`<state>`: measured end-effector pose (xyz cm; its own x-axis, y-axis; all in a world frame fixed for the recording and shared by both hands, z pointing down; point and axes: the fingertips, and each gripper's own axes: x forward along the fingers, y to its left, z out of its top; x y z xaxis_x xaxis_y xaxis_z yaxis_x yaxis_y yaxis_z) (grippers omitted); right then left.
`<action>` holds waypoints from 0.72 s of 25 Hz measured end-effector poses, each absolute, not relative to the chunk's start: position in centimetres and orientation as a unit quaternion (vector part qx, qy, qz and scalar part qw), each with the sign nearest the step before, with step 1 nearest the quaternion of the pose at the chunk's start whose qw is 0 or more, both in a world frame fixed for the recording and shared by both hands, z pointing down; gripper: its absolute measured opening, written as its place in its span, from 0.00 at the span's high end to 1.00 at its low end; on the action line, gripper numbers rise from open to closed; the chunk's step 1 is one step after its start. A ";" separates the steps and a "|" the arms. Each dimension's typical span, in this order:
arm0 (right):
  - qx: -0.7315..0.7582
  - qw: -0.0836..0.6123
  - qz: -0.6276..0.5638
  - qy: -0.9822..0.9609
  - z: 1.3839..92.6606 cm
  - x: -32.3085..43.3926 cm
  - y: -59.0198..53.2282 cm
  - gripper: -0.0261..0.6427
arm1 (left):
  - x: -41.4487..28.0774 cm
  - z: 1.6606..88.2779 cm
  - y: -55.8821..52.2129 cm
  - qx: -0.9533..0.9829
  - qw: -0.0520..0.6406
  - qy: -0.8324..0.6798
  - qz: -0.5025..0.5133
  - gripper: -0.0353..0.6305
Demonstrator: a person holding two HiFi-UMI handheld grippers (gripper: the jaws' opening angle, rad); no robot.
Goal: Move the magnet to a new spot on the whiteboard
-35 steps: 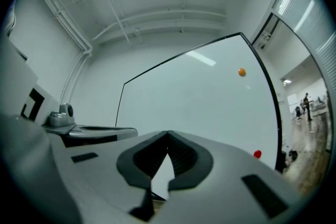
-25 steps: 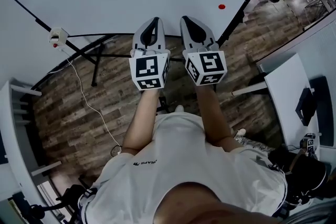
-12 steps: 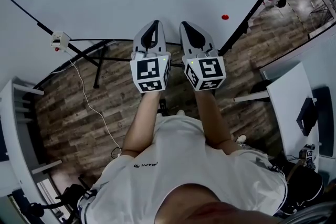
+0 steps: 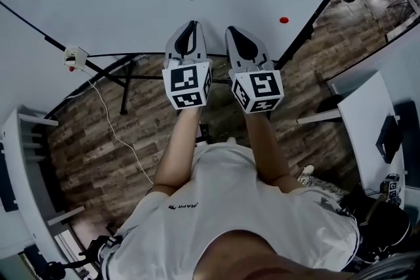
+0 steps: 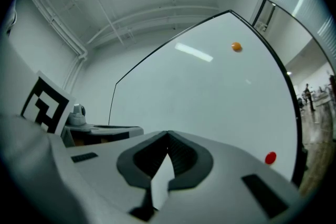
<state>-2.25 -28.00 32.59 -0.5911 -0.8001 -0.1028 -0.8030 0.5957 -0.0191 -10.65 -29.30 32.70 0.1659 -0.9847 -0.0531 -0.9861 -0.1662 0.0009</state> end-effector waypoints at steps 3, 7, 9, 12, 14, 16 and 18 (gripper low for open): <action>-0.454 0.050 0.015 0.889 32.5 -2.3 -28.0 0.94 | -11.1 32.7 -29.8 -0.761 0.019 0.648 0.019 0.94; -0.461 0.052 0.016 0.886 32.4 -2.0 -27.9 0.94 | -11.5 32.6 -30.5 -0.760 0.021 0.649 0.021 0.91; -0.464 0.051 0.017 0.884 32.4 -2.0 -27.9 0.94 | -11.8 32.7 -30.9 -0.759 0.022 0.651 0.018 0.88; -0.466 0.050 0.019 0.883 32.4 -2.0 -27.7 0.94 | -12.0 33.1 -31.5 -0.757 0.020 0.653 0.011 0.86; -0.468 0.050 0.020 0.882 32.3 -2.0 -27.7 0.94 | -12.2 33.3 -31.9 -0.756 0.018 0.654 0.010 0.85; -0.470 0.050 0.021 0.881 32.3 -1.8 -27.6 0.94 | -12.3 33.4 -32.3 -0.754 0.020 0.657 0.008 0.83; -0.472 0.050 0.023 0.880 32.3 -1.4 -27.6 0.94 | -12.4 33.4 -32.6 -0.749 0.024 0.662 0.004 0.82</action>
